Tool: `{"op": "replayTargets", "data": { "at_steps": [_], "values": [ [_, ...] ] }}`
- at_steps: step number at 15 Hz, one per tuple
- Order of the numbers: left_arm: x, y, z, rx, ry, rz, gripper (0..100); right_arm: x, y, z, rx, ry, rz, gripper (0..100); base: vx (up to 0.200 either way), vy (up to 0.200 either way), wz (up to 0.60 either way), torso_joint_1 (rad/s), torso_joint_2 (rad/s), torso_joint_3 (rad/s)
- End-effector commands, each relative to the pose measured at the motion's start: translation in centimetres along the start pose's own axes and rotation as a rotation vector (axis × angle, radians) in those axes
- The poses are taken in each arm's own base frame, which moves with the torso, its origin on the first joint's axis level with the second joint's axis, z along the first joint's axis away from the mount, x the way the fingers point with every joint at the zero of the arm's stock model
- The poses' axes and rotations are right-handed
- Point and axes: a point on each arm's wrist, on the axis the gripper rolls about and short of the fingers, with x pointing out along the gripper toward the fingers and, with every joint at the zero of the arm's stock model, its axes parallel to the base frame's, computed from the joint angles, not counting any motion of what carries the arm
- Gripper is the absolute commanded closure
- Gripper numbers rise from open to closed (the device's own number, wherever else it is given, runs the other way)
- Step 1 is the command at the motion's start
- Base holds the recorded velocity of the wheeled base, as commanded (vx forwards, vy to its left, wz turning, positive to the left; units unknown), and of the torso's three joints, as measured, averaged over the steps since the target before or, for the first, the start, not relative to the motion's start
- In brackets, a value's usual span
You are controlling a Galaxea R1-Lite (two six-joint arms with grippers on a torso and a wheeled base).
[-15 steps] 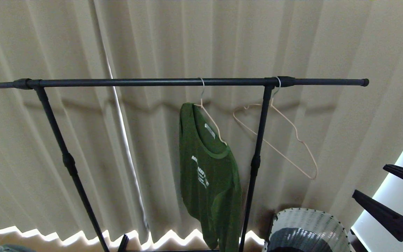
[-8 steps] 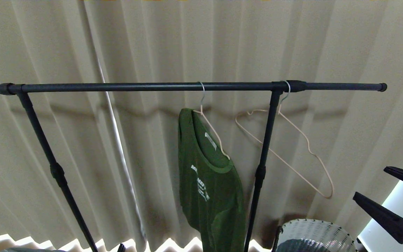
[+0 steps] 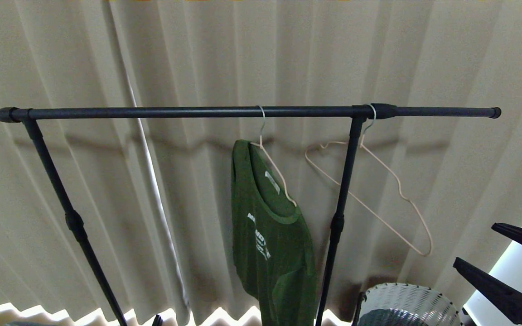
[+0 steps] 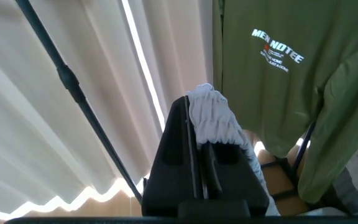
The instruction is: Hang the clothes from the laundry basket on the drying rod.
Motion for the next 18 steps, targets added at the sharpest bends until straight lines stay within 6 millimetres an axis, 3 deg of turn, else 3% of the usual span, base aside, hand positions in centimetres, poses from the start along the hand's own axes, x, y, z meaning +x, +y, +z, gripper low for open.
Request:
{"op": "replayTargets", "data": {
  "at_steps": [1,3,9,11,13,14,15,16,17,18],
  "values": [
    [-0.2,0.0,0.1,-0.006,-0.014,0.027,100,0.3,-0.3,1.2,-0.005,0.013,-0.003,0,0.000,0.000,0.00,0.000,0.00,0.000],
    [-0.2,0.1,0.3,-0.012,-0.016,0.062,100,0.3,-0.3,1.6,-0.022,0.090,0.007,0,0.000,0.000,0.00,0.000,0.00,0.000],
    [-0.6,-0.1,-0.4,-0.014,-0.028,0.119,100,1.7,-1.1,5.6,0.013,0.202,0.029,0,0.000,0.000,0.00,0.000,0.00,0.000],
    [-0.7,0.0,-0.1,-0.014,-0.036,0.118,100,2.2,-1.3,6.1,0.024,0.237,0.033,0,0.000,0.000,0.00,0.000,0.00,0.000],
    [-0.6,0.2,0.9,-0.008,-0.051,0.075,100,6.2,-1.7,7.1,0.035,0.333,0.093,0,0.000,0.000,0.00,0.000,0.00,0.000],
    [-0.6,0.2,1.0,-0.006,-0.054,0.068,100,7.2,-1.8,7.2,0.037,0.347,0.101,0,0.000,0.000,0.00,0.000,0.00,0.000],
    [-0.4,0.2,1.2,-0.004,-0.042,0.054,100,9.9,-2.2,7.5,0.036,0.396,0.091,0,0.000,0.000,0.00,0.000,0.00,0.000],
    [-0.4,0.2,1.2,-0.004,-0.042,0.054,100,9.9,-2.2,7.5,0.036,0.396,0.091,0,0.000,0.000,0.00,0.000,0.00,0.000],
    [-0.4,0.2,1.2,-0.002,-0.043,0.051,100,12.8,-2.4,8.5,0.031,0.461,0.081,0,0.000,0.000,0.00,0.000,0.00,0.000],
    [-0.4,0.2,1.2,-0.002,-0.046,0.047,100,14.0,-2.5,8.7,0.032,0.477,0.089,0,0.000,0.000,0.00,0.000,0.00,0.000]
  ]
}}
